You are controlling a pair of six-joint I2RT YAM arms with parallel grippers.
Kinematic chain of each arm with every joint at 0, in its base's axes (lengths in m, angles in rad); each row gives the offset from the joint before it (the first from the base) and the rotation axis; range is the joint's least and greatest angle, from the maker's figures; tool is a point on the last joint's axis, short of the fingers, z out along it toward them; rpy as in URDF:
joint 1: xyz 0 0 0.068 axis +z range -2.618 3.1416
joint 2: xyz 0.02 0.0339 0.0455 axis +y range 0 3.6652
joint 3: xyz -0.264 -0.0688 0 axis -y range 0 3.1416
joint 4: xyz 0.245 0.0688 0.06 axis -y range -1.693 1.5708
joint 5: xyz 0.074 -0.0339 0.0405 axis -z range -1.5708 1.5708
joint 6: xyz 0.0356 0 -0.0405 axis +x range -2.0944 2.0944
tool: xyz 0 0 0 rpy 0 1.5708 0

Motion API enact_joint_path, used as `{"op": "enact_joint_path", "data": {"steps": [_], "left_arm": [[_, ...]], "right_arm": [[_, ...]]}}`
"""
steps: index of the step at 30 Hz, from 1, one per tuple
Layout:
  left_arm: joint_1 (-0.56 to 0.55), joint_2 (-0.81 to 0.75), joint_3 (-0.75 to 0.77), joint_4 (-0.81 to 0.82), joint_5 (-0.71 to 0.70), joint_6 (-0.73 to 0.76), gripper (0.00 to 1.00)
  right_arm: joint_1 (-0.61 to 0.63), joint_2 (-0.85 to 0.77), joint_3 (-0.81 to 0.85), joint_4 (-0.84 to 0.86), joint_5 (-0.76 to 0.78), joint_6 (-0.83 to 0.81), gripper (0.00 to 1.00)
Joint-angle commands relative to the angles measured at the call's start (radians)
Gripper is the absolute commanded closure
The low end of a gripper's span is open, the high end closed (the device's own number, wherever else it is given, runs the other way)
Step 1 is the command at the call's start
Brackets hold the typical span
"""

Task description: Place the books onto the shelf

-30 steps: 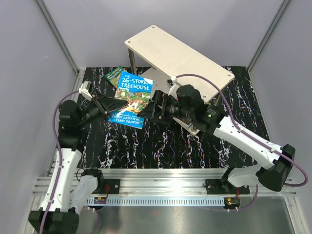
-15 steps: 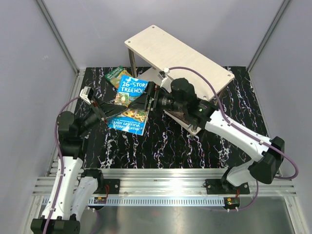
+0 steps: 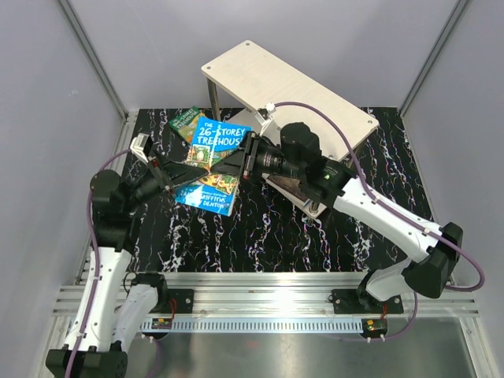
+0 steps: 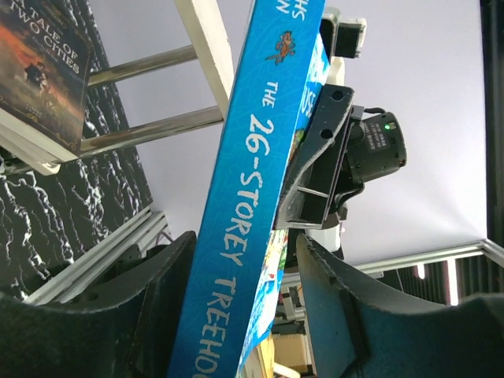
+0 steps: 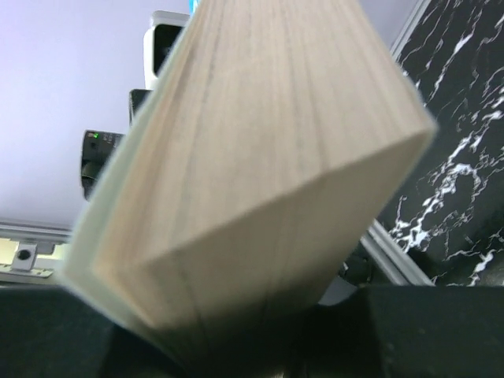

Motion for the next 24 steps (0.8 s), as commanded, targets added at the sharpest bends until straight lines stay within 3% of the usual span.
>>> {"op": "enact_joint_path", "data": {"steps": [1, 3, 4, 6, 7, 10, 11, 16, 24], "left_arm": [[0.006, 0.037, 0.192, -0.264, -0.017, 0.211, 0.94], [0.006, 0.062, 0.296, -0.412, -0.084, 0.374, 0.78], [0.006, 0.077, 0.318, -0.509, -0.105, 0.413, 0.60], [0.006, 0.082, 0.338, -0.533, -0.136, 0.469, 0.48], [0.006, 0.085, 0.337, -0.530, -0.133, 0.472, 0.37], [0.006, 0.082, 0.315, -0.528, -0.144, 0.474, 0.21], [0.006, 0.079, 0.312, -0.530, -0.153, 0.474, 0.03], [0.006, 0.071, 0.309, -0.565, -0.173, 0.495, 0.01], [0.005, 0.043, 0.288, -0.618, -0.184, 0.532, 0.01]], "right_arm": [[-0.006, -0.092, 0.108, -0.093, 0.062, -0.130, 1.00], [-0.010, -0.116, 0.188, -0.217, 0.172, -0.189, 1.00], [-0.018, -0.132, 0.235, -0.290, 0.206, -0.236, 1.00], [-0.087, -0.146, 0.262, -0.331, 0.220, -0.260, 1.00], [-0.125, -0.159, 0.280, -0.352, 0.207, -0.276, 1.00], [-0.262, -0.155, 0.338, -0.435, 0.174, -0.322, 1.00], [-0.294, -0.150, 0.357, -0.458, 0.168, -0.335, 1.00], [-0.554, -0.100, 0.429, -0.539, 0.059, -0.341, 1.00], [-0.661, -0.014, 0.481, -0.593, 0.035, -0.313, 1.00]]}}
